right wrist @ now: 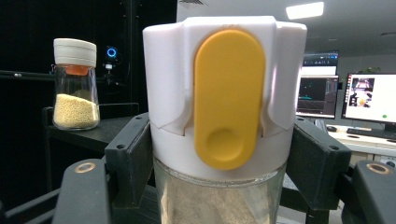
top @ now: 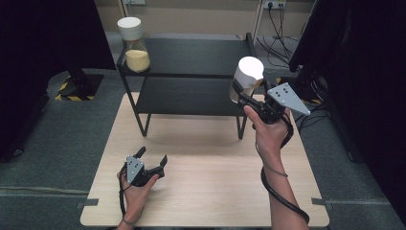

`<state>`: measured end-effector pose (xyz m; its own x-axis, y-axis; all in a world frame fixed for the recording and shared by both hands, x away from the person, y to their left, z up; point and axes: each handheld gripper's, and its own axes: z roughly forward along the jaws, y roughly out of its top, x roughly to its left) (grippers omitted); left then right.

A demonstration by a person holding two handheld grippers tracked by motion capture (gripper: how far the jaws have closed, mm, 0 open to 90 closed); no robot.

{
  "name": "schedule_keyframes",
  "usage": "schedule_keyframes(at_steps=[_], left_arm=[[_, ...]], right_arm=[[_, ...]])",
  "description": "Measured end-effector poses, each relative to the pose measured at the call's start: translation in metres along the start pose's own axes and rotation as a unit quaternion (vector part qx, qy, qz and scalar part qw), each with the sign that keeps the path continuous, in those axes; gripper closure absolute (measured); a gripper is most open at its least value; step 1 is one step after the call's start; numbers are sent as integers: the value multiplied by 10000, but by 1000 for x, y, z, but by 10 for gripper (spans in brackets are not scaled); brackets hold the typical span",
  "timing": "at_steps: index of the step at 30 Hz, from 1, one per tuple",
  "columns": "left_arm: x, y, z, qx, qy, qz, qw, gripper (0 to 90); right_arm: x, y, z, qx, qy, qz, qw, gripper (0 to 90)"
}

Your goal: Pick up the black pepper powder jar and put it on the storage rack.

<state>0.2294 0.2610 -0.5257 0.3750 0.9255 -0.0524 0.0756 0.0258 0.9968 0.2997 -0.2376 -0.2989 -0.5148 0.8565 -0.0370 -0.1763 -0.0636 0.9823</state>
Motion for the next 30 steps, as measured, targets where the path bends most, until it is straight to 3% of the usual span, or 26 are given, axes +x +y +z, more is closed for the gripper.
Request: schedule_keyframes(at_steps=[30], left_arm=[[0, 0, 0, 5, 1, 13, 10000, 78]], right_arm=[[-1, 14, 16, -115, -62, 87, 9999, 307]])
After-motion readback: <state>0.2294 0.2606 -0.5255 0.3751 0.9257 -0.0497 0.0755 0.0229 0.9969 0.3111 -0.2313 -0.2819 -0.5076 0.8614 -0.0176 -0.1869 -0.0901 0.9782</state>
